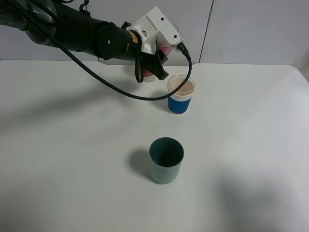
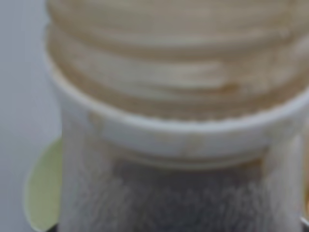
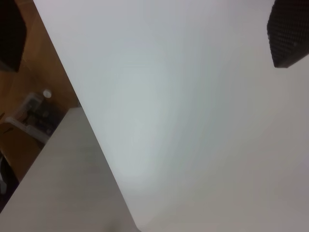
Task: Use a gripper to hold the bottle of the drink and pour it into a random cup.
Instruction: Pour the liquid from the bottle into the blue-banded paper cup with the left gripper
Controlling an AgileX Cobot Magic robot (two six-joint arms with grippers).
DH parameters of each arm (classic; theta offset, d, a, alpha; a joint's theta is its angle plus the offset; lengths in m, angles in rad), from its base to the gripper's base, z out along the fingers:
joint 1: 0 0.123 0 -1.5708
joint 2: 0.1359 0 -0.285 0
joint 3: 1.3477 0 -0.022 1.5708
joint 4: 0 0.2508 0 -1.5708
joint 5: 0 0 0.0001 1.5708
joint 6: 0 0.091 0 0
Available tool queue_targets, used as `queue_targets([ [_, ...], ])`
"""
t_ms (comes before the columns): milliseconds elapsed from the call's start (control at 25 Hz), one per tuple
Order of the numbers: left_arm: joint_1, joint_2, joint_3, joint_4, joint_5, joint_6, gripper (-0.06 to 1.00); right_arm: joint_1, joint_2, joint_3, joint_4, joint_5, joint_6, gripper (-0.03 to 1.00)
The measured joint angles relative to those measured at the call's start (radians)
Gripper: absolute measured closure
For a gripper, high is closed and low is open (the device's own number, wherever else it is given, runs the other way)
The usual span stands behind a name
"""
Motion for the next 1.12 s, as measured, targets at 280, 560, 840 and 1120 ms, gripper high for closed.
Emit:
queue_targets([
  [280, 0.0, 0.03, 0.0, -0.043, -0.063, 0.139, 0.6, 0.0, 0.0, 0.0, 0.0, 0.0, 0.0, -0.03],
  [560, 0.0, 0.089, 0.0, -0.044, -0.068, 0.152, 0.6, 0.0, 0.0, 0.0, 0.0, 0.0, 0.0, -0.03],
  [840, 0.0, 0.094, 0.0, -0.039, -0.105, 0.296, 0.6, 0.0, 0.0, 0.0, 0.0, 0.0, 0.0, -0.03],
  [1120, 0.0, 0.094, 0.0, -0.036, -0.11, 0.342, 0.6, 0.0, 0.0, 0.0, 0.0, 0.0, 0.0, -0.03],
])
